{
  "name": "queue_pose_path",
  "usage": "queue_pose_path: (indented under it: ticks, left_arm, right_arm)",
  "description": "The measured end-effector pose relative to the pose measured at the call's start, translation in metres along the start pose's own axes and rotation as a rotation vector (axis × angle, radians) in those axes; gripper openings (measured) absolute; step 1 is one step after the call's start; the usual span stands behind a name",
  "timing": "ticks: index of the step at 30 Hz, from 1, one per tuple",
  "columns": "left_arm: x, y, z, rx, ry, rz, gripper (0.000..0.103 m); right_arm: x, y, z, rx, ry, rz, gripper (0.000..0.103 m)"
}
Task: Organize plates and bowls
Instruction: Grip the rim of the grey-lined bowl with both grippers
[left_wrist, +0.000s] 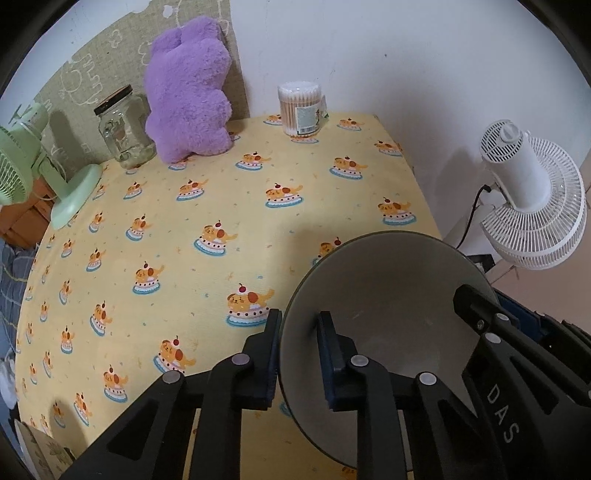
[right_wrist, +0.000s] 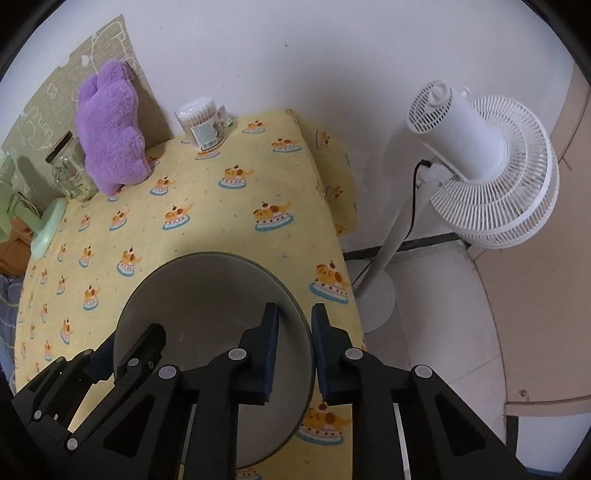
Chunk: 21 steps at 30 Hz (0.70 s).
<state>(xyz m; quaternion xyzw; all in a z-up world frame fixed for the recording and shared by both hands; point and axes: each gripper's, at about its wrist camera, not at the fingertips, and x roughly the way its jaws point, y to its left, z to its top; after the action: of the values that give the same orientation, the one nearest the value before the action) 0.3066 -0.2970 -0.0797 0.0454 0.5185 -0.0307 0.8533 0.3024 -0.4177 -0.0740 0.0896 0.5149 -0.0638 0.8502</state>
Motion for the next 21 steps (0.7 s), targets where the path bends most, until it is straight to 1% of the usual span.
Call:
queue_pose_path:
  ticks: [7, 13, 21]
  left_arm:
    - [-0.003, 0.002, -0.002, 0.003, 0.02, 0.0, 0.017]
    - [-0.016, 0.007, -0.007, 0.005, 0.019, -0.002, 0.017]
    - [-0.047, 0.021, -0.013, -0.012, -0.014, -0.002, 0.017]
  right_arm:
    - [-0.005, 0.002, 0.0, -0.001, 0.004, -0.004, 0.021]
    - [-0.017, 0.007, -0.005, 0.003, 0.009, -0.006, 0.021]
    - [-0.049, 0.021, -0.012, -0.008, -0.018, -0.004, 0.021]
